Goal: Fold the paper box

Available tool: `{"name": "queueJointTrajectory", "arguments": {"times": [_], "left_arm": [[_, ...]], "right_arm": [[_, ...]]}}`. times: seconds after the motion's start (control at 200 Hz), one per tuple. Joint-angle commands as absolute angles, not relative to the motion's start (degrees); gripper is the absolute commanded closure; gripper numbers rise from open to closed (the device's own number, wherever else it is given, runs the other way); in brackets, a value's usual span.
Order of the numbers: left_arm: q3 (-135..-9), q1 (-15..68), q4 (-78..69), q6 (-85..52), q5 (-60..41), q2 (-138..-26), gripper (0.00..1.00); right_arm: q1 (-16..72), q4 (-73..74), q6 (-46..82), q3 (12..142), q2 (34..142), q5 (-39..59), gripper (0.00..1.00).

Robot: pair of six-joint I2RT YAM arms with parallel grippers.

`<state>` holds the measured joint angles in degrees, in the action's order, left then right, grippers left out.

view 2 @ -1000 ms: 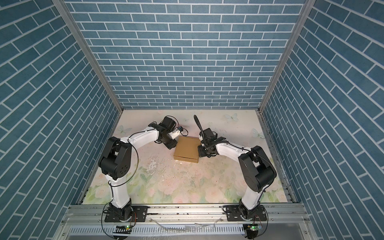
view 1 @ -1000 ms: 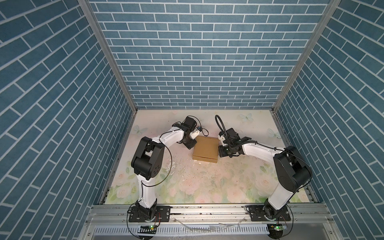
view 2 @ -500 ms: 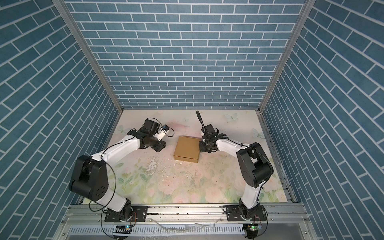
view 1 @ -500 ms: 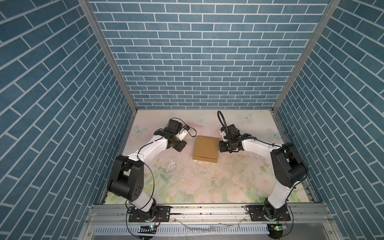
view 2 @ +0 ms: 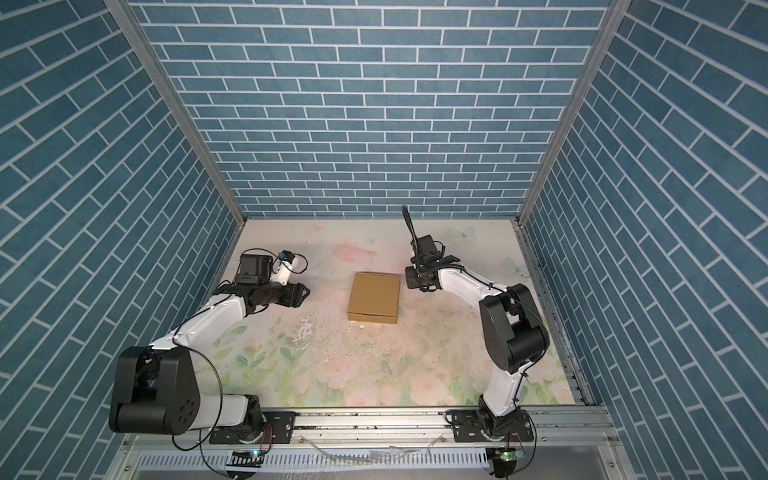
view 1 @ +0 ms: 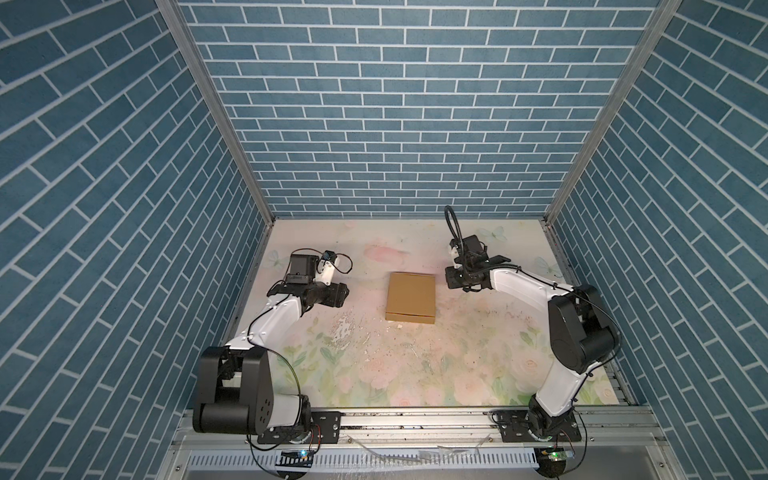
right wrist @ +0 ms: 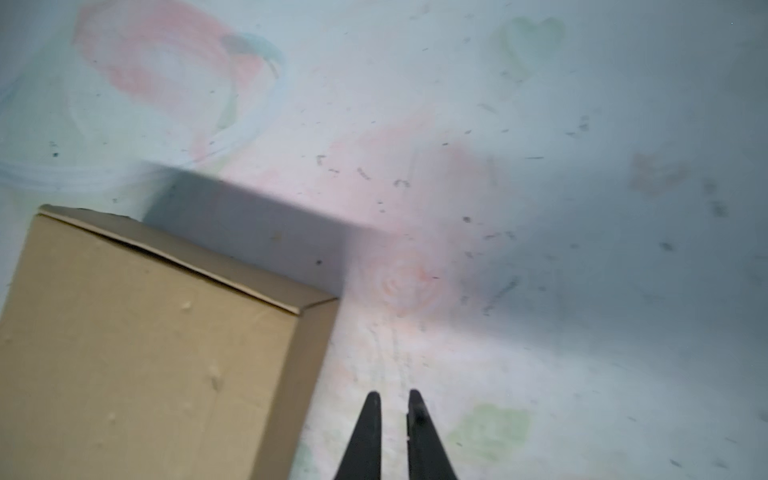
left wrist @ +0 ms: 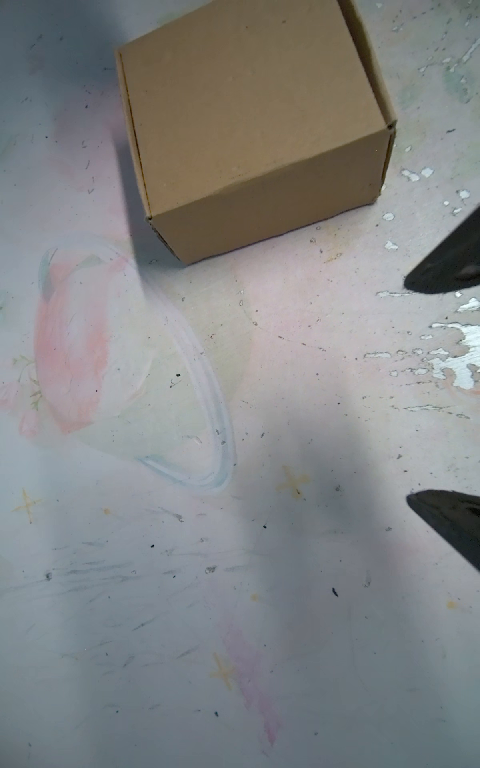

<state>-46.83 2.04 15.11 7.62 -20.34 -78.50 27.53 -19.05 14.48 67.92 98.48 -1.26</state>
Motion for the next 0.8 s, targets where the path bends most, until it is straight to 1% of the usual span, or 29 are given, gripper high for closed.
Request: {"name": "queueJointTrajectory", "arguments": {"times": [0.0,0.075,0.205,0.245,0.255,0.28,0.29,0.305,0.405,0.51,0.625,0.725,0.795], "left_arm": [[-43.80,-0.23,8.82,4.32,-22.59,-77.11,0.01],[-42.37,-0.70,6.88,4.09,-24.18,-76.99,0.00],[-43.24,-0.70,7.98,2.69,-26.80,-77.82,0.00],[-42.92,-0.70,6.94,2.39,-26.81,-78.11,0.00],[-42.81,-0.70,6.61,2.38,-26.85,-78.22,0.01],[-42.53,-0.70,5.81,2.46,-26.84,-78.40,0.00],[-42.47,-0.70,5.41,2.53,-26.79,-78.46,0.00],[-42.57,-0.70,5.44,2.94,-26.76,-78.70,0.00],[-42.97,-0.70,3.35,3.70,-24.86,-80.72,0.00],[-42.86,-0.70,-0.06,3.95,-23.16,-82.12,0.00],[-40.20,-0.74,-7.20,4.82,-23.37,-83.75,0.00],[-38.35,-0.79,-12.97,4.79,-24.07,-85.07,0.01],[-36.03,-0.79,-20.77,5.44,-25.28,-85.32,0.00]], "right_arm": [[25.37,-17.82,8.05,62.72,88.90,-8.74,0.74],[23.19,-15.55,6.89,58.35,84.78,-11.33,0.63],[19.07,-13.76,4.90,52.75,79.38,-11.60,0.48],[17.74,-12.71,4.04,50.86,78.05,-11.72,0.42],[17.49,-12.38,3.87,50.33,77.63,-11.87,0.38],[16.68,-11.46,3.71,49.14,76.81,-12.55,0.19],[16.34,-11.06,3.70,48.60,76.55,-12.81,0.14],[15.82,-10.41,3.69,47.86,76.03,-13.09,0.12],[12.21,-5.80,3.79,42.56,72.95,-13.33,0.08],[9.24,1.53,1.11,36.64,70.58,-11.72,0.07],[6.97,11.48,-0.46,30.05,69.18,-11.29,0.08],[4.57,18.06,-0.48,26.64,68.97,-7.16,0.08],[2.82,23.84,-0.62,24.75,69.54,-5.26,0.08]]}}
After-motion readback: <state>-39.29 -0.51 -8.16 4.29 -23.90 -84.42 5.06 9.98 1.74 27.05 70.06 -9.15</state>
